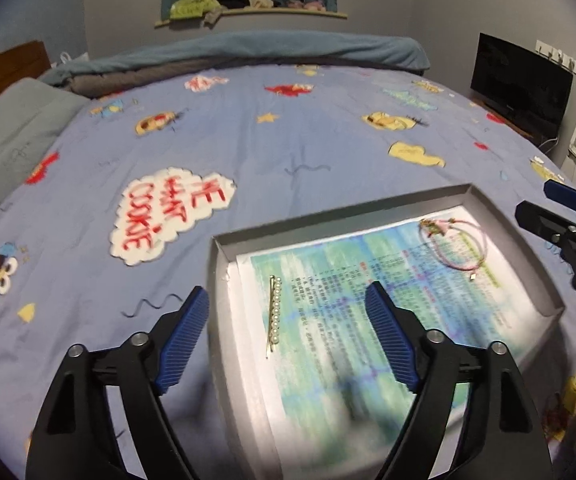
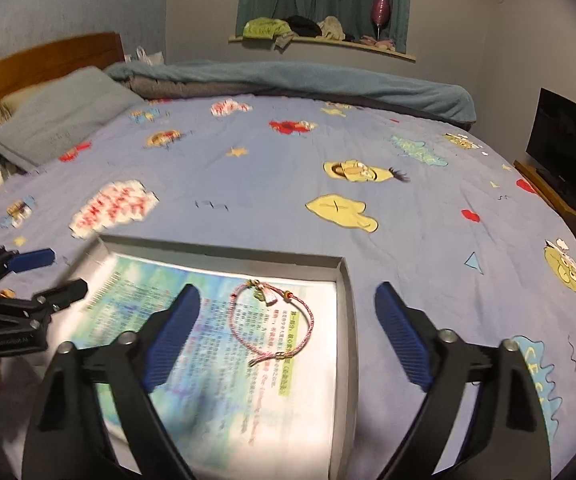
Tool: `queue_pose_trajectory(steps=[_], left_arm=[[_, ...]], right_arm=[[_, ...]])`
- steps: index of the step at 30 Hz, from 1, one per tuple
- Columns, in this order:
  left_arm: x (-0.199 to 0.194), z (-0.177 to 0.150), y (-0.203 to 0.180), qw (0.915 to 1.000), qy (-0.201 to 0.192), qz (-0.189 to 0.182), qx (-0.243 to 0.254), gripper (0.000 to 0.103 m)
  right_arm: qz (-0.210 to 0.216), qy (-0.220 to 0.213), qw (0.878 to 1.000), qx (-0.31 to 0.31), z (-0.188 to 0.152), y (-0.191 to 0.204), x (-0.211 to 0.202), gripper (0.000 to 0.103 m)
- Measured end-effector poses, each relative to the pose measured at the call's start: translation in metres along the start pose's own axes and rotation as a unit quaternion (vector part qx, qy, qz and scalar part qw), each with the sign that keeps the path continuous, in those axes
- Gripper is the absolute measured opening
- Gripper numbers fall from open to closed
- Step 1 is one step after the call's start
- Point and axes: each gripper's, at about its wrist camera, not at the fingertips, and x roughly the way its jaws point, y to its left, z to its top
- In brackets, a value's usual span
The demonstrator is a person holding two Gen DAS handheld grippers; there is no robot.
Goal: Organize jewelry
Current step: 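Move both open tools back over the jewelry pile, then grasp the black bead bracelet with the left tool while the right tool grasps a silver bangle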
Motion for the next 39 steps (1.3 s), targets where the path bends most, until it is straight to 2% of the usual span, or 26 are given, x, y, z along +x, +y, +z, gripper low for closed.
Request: queue_pose_trajectory(steps=[2,10,14,20,29,39], left_arm=[[-0.018,0.001,-0.002,0.9999,-0.011,-0.003,-0.002,0.090],[-0.103,0.001,-0.016,0.9990,-0.045,0.003,0.008,0.094],[-0.141,-0.008,-0.019,0.9983,-0.058,-0.007,0.005,0.094],[-0.174,-0.036,-0.028,0.9978,-0.063,-0.004,0.019,0.095],[-0.181,-0.086,-0.028,0.9988,-0.047,-0.005,0.014,0.095],[-0.153,-0.139,-0.027,1.0000,-0.007,0.001,-0.005,0.095]], right_arm=[[0.006,-0.006,1.000,0.005,0.003,0.000,-0.015,0.097],[0.006,-0.042,0.999,0.002,0.014,0.001,-0.092,0.097],[0.011,-0.048,0.999,0.009,0.008,-0.004,-0.126,0.097],[0.009,-0.050,0.999,0.014,-0.010,-0.010,-0.157,0.097],[0.001,-0.032,0.999,0.007,-0.060,-0.015,-0.172,0.097],[-0.006,0.006,1.000,-0.004,-0.127,-0.011,-0.154,0.097]])
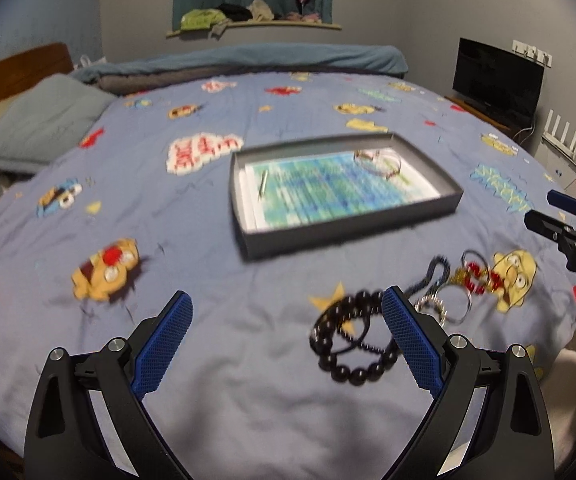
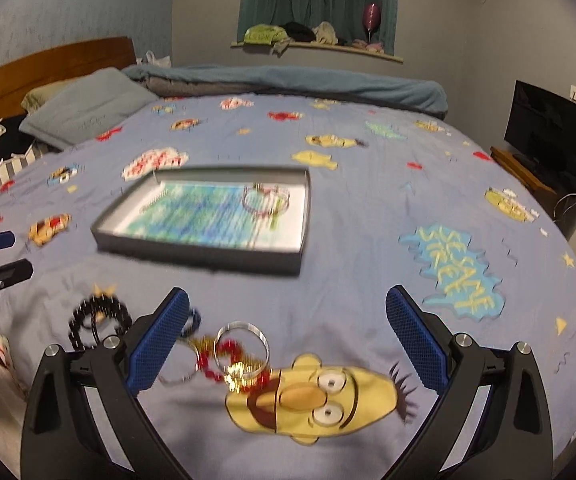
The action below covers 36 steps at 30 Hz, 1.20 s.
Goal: Organize jewelry
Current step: 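Grasp the black bead bracelet with the left tool while the right tool grasps a silver bangle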
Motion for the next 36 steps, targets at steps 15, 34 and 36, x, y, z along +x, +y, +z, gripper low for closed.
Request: queue_pose_trajectory(steps=[15,34,36], left_arm=[[0.048,-0.034,-0.013,0.9979,0.050,-0.034,0.022,0.072],[0.075,-0.034,-0.027,0.9943,0.080,-0.031,0.064,0.020],[0.077,-0.035,-0.029,0.9937,0.082,-0.024,0.072,0.019]], right_arm=[[0.015,0.007,1.000,-0.012,-0.041,0.016,0.034,0.097],[0.061,0.052,0.997,-0.015,-0.053,0.021,0.063,0.069],[0.063,0.053,0.997,-0.014,-0.052,0.021,0.065,0.068]])
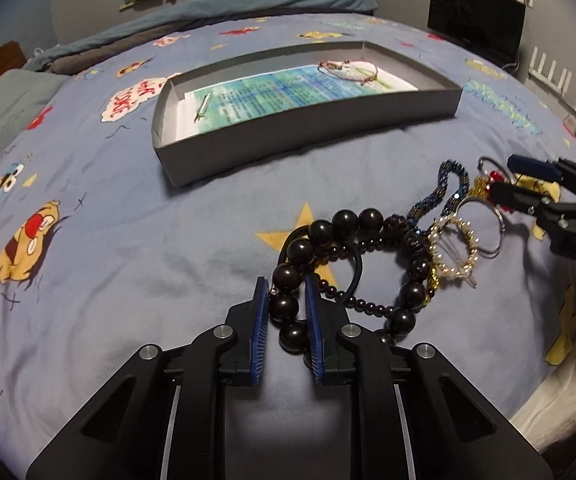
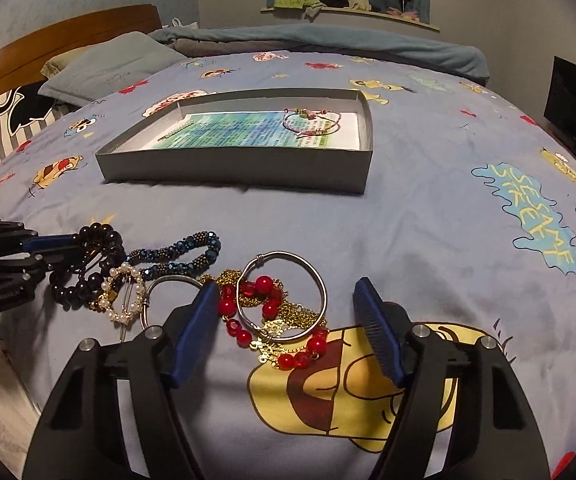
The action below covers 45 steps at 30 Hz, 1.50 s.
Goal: Organize jewelry
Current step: 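Grasp the black bead bracelet with the left tool while the right tool grasps a silver bangle, then lower the black bracelet into the grey box while the right tool releases the bangle there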
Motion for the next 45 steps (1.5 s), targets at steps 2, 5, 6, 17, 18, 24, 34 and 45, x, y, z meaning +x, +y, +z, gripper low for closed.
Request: queue_pose_trajectory(steps=[2,5,6,17,18,24,34,45], left_arm=[[0.001,0.000,-0.003,0.9999,0.000,0.009,0.008,0.019],[0.003,0.000,-0.004,0.9998,0.003,0.014,0.011,0.018],[0.003,0.000,-0.004,0.9998,0.003,0.015,0.012,0.017],[-0.005,-0.003,-0.005,0.9997,-0.012,0.015,0.014,0.015],[-0.006,-0.003,-0.004,0.9998,-0.015,0.011,0.012,0.015],[-0.026,-0.003,-0.003,0.9983,-0.057,-0.003,0.013,0.015],[-0.062,0.006,-0.003,0.9913,-0.125,-0.038,0.014,0.015],[-0.104,0.054,0.008,0.9817,-0.186,-0.023,0.033,0.015]], right_arm=[[0.000,0.000,1.000,-0.004,0.000,0.001,0.002,0.065],[0.004,0.003,1.000,-0.006,0.000,0.002,0.004,0.062],[0.004,0.004,1.000,-0.006,0.000,0.002,0.005,0.061],[0.008,-0.002,1.000,0.003,-0.001,0.002,0.002,0.047],[0.006,-0.005,1.000,0.003,-0.001,0.002,0.000,0.047],[-0.003,-0.034,0.999,0.007,0.001,0.000,-0.010,0.047],[-0.009,-0.037,0.999,0.014,0.004,-0.004,-0.013,0.047],[-0.023,-0.077,0.997,-0.006,0.055,0.004,-0.028,0.047]])
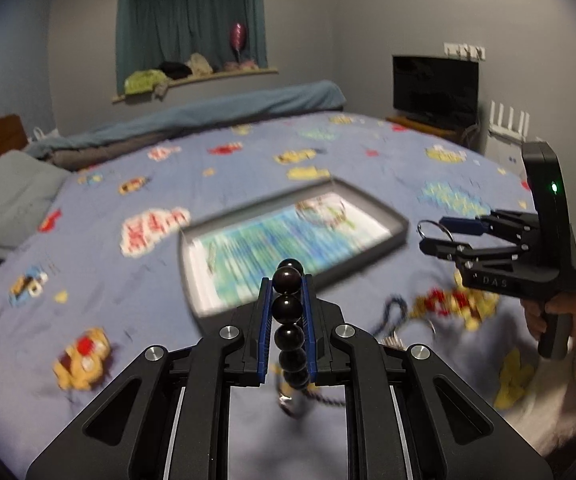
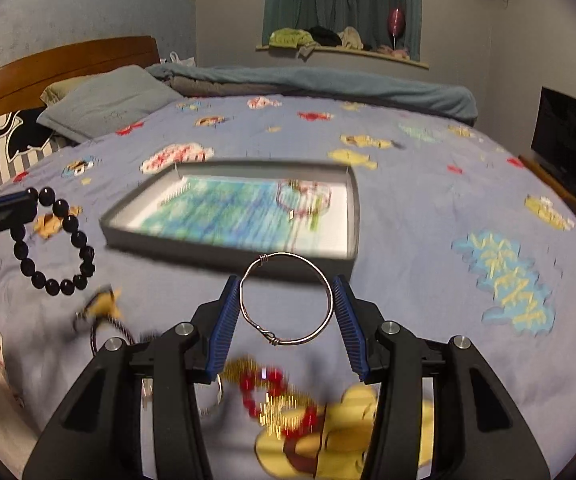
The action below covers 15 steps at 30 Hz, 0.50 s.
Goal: Organize jewelry
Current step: 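Lower the black bracelet into the grey box while the right tool releases the bangle there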
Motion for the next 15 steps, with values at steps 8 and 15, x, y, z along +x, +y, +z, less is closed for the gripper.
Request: queue_pose_trajectory(steps=[8,15], left_arm=[[0.019,0.045,0.028,0.9992,-0.024,0.013,-0.029,0.015],[0.061,0.060,0.043,0.9984,-0.022,0.012,-0.051,0.015]], right_arm=[[-0.019,-0.025,0.999,0.000,0.056,0.007,0.022,0.047],[-0.043,-0.019,0.999,0.012,0.073,-0.002,0.059,0.047]])
